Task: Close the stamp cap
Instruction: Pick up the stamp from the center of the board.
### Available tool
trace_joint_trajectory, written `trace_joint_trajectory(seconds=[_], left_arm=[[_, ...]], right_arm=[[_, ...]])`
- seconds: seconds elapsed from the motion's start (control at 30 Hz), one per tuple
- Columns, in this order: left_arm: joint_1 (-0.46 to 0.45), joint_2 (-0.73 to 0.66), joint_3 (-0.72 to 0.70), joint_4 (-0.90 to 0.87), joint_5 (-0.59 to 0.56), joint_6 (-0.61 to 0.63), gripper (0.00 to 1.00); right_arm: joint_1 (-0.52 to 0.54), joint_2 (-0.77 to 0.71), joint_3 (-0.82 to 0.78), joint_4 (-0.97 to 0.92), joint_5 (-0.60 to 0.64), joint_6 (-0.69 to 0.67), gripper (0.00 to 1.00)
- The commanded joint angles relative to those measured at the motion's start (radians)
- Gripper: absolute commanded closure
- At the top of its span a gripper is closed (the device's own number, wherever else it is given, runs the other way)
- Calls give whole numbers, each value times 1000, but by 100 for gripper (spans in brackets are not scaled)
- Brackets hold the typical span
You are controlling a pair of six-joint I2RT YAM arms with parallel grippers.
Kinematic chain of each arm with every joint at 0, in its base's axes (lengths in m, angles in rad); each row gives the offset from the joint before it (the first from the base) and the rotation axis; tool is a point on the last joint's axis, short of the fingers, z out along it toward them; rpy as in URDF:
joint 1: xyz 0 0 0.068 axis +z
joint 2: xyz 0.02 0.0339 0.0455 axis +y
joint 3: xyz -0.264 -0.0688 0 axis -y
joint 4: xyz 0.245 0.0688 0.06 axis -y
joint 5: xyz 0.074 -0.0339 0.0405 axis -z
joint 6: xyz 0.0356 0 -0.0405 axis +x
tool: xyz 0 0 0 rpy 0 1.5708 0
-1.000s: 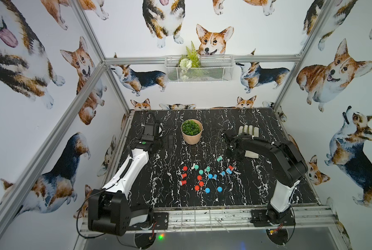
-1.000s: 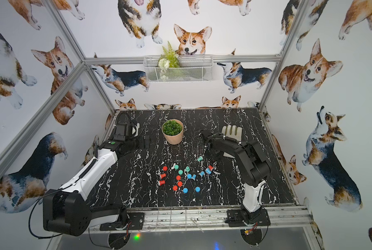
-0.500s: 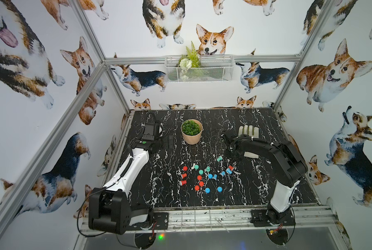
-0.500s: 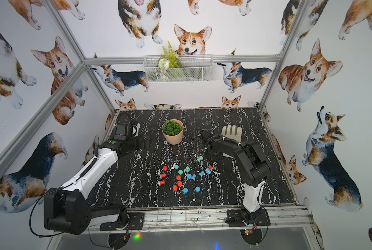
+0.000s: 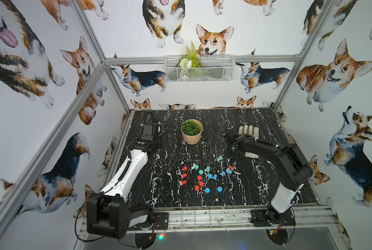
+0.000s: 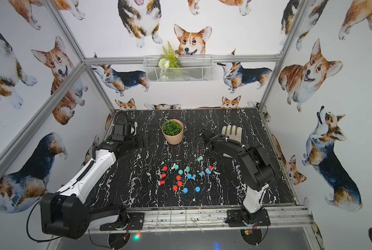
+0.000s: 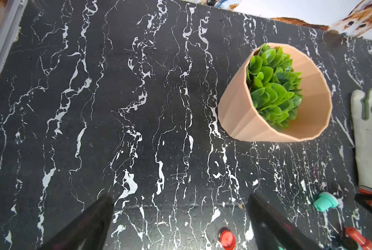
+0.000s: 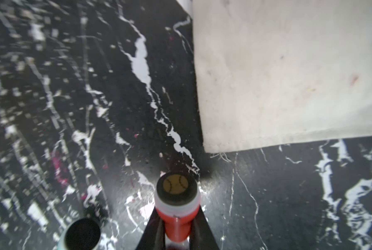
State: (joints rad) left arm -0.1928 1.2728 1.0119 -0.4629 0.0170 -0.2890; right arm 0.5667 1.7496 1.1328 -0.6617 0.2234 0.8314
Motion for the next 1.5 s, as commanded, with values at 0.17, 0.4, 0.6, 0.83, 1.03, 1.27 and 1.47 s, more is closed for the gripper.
trace_joint_trajectory(seconds=[0.17,0.4,0.6,0.83,1.03,1.27,1.47], left_arm=[[-63,55,224,-263,-11,-118,2],[-230,92,356,-353,40,-168,5],[-345,119,397,-319,195,-245,11],[-454,120,391,-260,314,-302,18],[-527,140,376,-200,434,-349,26],[-567,156,379,-146,516,-357,33],[-575,176,388,-116,557,-365,39]], right_arm=[[8,-229,-18,57,-141,-437,88],[78,-383,-48,130,-330,-823,92],[113,-541,-123,179,-516,-1100,93],[145,-624,-149,205,-536,-1212,95],[147,-677,-161,250,-555,-1214,95],[154,-692,-168,287,-585,-1210,96],[165,-688,-163,293,-594,-1206,96]])
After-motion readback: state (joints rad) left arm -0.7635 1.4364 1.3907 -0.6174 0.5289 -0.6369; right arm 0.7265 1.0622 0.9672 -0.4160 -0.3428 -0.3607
